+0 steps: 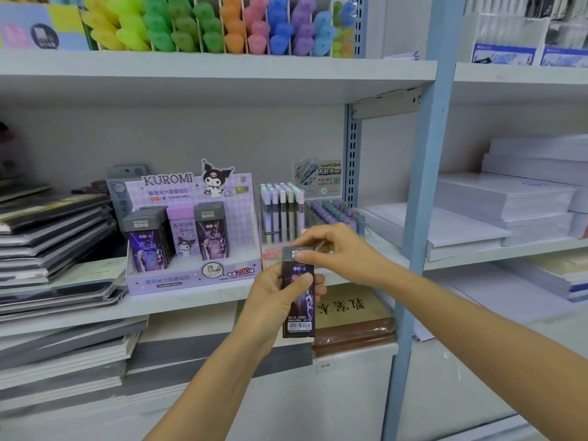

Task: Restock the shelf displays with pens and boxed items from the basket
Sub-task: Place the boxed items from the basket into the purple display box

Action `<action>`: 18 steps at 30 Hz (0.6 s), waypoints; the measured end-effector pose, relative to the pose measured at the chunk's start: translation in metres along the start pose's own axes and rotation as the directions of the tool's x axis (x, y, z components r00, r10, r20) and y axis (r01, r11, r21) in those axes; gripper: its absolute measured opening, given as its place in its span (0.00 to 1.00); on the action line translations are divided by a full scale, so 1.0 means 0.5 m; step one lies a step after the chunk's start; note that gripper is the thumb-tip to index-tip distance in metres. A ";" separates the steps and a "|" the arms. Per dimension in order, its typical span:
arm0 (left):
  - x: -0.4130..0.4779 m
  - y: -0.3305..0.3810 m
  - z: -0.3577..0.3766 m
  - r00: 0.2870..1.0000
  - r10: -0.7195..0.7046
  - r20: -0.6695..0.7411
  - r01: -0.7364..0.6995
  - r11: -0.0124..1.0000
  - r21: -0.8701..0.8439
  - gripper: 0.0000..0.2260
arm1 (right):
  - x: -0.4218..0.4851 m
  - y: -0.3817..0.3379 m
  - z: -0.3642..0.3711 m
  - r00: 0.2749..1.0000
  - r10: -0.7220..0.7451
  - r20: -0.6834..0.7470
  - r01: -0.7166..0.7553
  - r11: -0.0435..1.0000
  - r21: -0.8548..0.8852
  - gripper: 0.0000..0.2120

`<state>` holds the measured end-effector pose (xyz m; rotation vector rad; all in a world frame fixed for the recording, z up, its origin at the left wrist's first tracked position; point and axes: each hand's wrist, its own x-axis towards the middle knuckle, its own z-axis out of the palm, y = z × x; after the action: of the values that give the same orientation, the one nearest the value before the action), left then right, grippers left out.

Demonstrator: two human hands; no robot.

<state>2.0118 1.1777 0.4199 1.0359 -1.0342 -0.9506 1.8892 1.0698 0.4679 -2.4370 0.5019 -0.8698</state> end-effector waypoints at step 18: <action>-0.036 0.019 -0.216 0.826 0.555 0.099 -0.115 -0.006 0.993 0.24 | 0.151 -0.129 -0.002 0.926 -0.170 -0.338 0.108 0.975 -0.193 0.07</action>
<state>2.1128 1.2195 0.4065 1.8374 -1.5644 0.6547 1.9546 1.0845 0.5412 -2.5019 0.5542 -1.3940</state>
